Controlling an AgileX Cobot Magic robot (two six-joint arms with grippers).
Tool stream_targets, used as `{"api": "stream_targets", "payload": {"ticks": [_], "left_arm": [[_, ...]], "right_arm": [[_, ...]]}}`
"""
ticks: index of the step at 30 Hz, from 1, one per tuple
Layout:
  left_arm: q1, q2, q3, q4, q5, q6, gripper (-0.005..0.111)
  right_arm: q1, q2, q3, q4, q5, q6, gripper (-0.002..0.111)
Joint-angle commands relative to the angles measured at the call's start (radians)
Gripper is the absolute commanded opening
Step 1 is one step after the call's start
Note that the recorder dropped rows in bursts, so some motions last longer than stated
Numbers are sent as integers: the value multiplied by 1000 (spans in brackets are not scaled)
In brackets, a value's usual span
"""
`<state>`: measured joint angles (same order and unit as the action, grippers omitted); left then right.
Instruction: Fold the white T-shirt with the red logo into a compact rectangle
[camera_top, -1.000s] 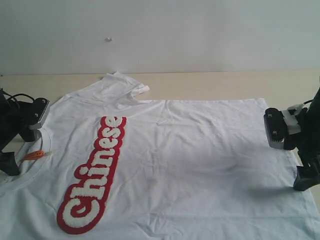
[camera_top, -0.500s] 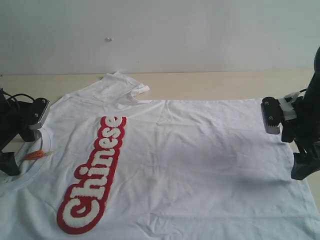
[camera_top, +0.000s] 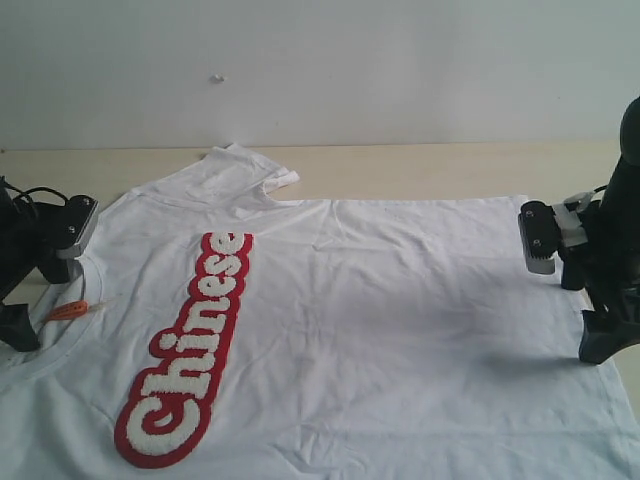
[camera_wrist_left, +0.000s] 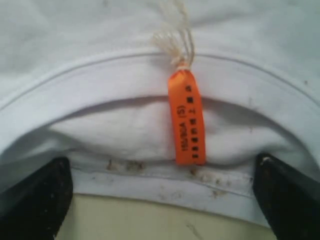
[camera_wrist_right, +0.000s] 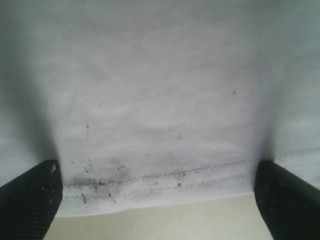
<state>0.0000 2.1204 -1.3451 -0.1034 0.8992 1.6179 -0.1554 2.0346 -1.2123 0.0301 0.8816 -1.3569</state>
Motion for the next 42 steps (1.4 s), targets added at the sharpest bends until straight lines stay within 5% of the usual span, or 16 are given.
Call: {"api": "stream_targets", "payload": {"ticks": [1, 42], "left_arm": [[3, 27, 9, -12, -16, 1, 95], [3, 27, 9, -12, -13, -1, 95]], "right_arm": [[-3, 5, -2, -7, 6, 51, 101], [-1, 5, -2, -10, -17, 6, 101]]}}
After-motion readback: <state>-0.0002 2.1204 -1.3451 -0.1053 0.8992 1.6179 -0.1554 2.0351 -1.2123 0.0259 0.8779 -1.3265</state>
